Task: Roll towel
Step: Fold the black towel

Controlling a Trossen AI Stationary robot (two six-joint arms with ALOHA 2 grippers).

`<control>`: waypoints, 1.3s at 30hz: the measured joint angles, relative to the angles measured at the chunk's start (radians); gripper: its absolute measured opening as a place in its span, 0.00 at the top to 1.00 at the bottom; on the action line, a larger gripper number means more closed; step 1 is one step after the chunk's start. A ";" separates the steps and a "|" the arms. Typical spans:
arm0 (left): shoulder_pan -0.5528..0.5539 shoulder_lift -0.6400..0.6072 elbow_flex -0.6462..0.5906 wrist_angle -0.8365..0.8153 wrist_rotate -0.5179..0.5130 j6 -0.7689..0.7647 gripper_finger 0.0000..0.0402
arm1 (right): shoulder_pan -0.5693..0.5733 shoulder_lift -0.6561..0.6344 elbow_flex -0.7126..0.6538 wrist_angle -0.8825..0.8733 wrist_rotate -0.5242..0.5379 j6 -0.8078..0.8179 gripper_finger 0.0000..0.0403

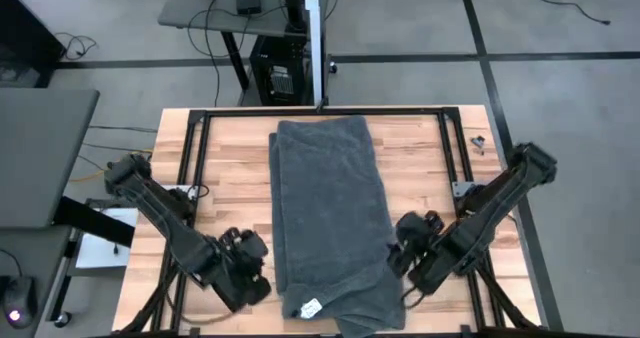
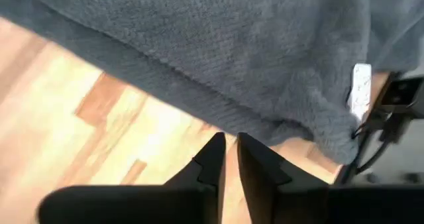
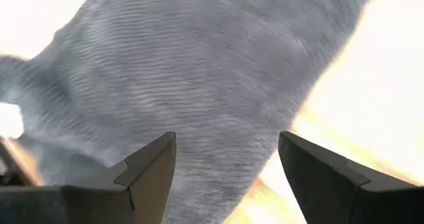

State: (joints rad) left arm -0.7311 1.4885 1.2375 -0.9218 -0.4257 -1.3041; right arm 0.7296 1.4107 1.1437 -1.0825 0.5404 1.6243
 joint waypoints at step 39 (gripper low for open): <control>0.265 -0.195 -0.422 0.469 0.105 0.158 0.78 | -0.487 0.209 -0.779 1.653 -0.395 -0.418 0.36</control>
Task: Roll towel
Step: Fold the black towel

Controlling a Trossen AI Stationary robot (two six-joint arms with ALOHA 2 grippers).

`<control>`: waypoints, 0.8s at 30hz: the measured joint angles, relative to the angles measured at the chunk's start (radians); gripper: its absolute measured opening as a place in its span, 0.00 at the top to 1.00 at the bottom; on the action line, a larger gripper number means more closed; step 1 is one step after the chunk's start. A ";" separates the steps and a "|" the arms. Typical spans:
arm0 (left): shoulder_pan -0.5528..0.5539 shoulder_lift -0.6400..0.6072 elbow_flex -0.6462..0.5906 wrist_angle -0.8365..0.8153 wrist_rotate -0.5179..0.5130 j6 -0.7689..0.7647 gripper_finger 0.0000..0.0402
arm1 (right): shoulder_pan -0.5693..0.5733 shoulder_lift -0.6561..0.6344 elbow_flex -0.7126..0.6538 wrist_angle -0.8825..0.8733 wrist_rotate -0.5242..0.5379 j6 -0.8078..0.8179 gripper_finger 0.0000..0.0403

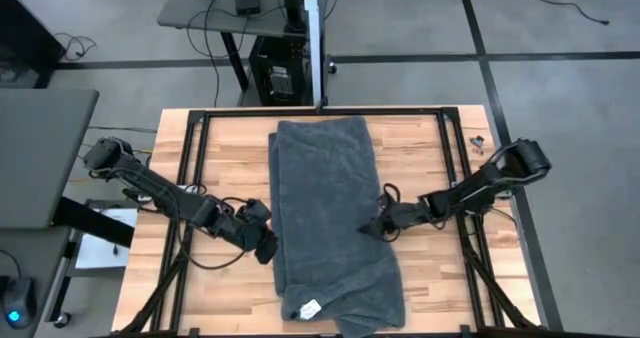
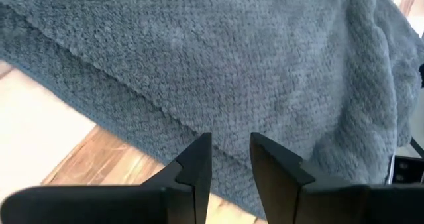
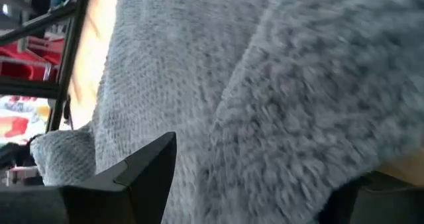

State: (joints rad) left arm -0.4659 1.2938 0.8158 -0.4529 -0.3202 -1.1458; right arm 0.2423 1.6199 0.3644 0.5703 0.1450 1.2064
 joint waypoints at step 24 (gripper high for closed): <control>0.005 0.000 0.000 0.001 -0.004 0.054 0.78 | -0.216 -0.262 0.260 -0.145 -0.103 -0.343 0.99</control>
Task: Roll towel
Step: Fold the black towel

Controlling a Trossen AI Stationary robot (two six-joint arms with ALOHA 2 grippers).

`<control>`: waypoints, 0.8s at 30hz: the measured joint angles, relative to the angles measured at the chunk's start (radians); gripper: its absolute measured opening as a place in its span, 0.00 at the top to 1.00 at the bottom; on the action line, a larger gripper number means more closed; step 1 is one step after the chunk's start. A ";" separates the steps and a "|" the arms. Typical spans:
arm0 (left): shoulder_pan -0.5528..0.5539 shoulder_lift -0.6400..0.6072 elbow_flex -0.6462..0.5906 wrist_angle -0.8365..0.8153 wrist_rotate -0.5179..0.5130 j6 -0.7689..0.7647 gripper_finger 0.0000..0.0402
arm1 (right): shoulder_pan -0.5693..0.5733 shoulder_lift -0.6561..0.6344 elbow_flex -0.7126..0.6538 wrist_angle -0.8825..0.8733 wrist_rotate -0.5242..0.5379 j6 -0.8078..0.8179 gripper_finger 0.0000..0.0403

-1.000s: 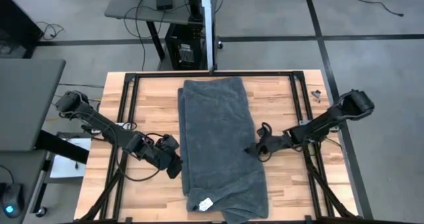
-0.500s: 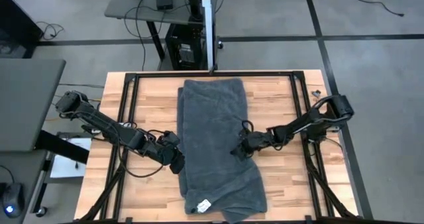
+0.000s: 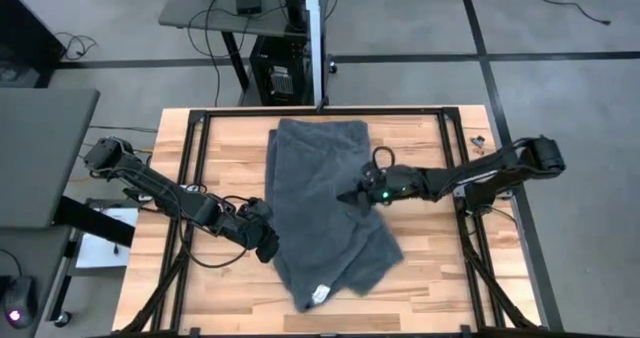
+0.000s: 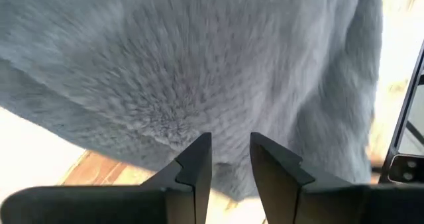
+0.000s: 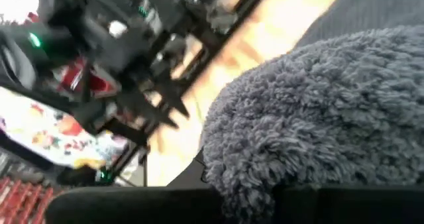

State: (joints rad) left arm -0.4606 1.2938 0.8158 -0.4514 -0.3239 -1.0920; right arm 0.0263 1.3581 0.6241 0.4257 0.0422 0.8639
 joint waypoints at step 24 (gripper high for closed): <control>-0.141 0.125 0.003 0.155 -0.036 0.732 0.63 | 0.066 0.036 0.003 -0.281 -0.011 0.013 0.98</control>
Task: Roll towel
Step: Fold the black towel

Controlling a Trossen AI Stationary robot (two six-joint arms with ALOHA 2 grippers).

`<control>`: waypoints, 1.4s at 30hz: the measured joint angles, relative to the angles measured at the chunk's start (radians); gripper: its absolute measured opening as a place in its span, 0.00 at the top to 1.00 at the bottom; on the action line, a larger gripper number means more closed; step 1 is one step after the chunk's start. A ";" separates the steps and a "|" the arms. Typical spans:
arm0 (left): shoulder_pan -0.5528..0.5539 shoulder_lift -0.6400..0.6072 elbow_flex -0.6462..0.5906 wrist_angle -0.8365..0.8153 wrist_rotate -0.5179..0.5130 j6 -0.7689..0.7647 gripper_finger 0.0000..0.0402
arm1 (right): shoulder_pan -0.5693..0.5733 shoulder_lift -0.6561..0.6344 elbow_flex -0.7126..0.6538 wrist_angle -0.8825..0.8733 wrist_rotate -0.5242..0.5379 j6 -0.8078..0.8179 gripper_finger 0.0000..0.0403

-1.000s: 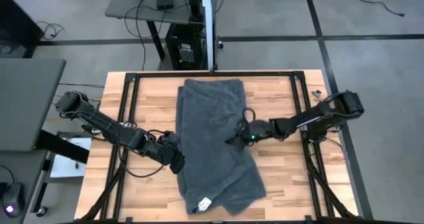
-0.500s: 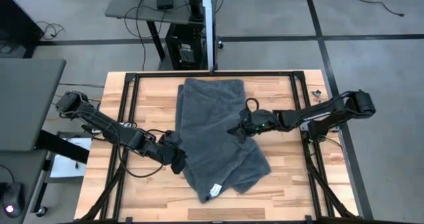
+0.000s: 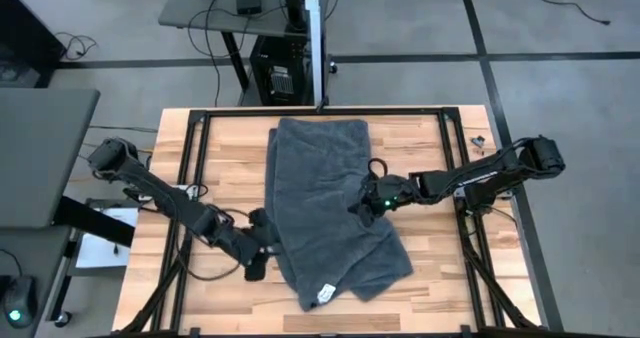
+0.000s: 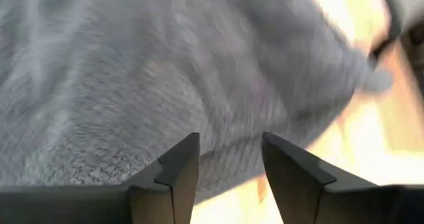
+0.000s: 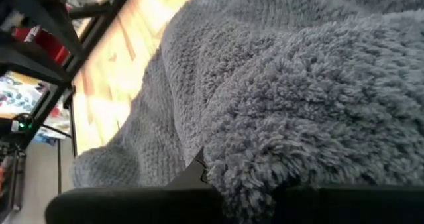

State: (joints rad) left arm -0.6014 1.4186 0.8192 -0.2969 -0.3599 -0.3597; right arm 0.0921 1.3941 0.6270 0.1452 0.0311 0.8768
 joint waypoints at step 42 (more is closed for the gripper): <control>-0.054 0.627 0.282 0.421 -0.243 0.399 0.70 | 0.037 0.000 0.000 -0.126 -0.006 0.031 0.98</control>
State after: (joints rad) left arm -0.6549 2.0453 1.1015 0.1239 -0.6031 0.0389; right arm 0.1287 1.3941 0.6270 0.0193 0.0250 0.9077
